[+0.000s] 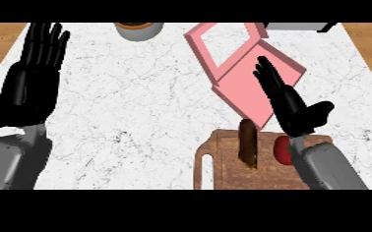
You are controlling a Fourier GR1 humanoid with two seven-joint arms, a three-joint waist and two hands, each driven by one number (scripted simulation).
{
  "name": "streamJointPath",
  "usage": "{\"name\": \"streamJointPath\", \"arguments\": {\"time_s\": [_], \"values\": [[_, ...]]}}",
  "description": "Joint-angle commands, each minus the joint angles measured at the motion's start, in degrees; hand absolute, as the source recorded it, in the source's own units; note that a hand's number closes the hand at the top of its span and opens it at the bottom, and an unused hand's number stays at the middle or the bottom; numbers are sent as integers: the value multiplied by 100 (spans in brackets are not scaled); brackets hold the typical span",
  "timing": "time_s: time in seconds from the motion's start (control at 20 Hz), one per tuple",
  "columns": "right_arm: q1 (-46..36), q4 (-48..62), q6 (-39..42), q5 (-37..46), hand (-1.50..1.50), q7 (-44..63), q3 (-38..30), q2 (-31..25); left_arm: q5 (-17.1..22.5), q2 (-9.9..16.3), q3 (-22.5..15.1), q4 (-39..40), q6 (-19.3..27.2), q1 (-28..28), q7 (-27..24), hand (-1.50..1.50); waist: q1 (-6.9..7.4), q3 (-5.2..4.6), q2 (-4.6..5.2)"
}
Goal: Pick the tomato from the cutting board and place it in the cardboard box
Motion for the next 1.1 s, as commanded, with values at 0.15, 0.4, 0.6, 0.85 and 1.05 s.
{"name": "streamJointPath", "arguments": {"time_s": [0.15, 0.4, 0.6, 0.85, 1.05], "values": [[1340, -585, -1156, 769, -150, -1796, -1111, -730, -651, 674, -48, 683, 43, 904, 396, 0, -782, 178, -137], [2089, -242, -2583, 584, -150, -2395, -2738, -527, -872, 824, -154, 1107, 100, 1624, 599, 0, -1426, 231, -103], [2989, -868, -2611, 876, -150, -4372, -2886, -58, -1111, 765, -393, 1250, 151, 1762, 617, 0, -1232, 201, -150], [4990, -1058, -3024, 1728, -150, -5449, -2697, 302, -1358, 770, -649, 1076, 80, 1865, 423, 0, -724, 146, -94], [6380, -1747, -3527, 2295, -150, -5705, -2174, 1172, -1483, 644, -806, 1233, 39, 1616, 455, 0, -515, 124, -33]]}}
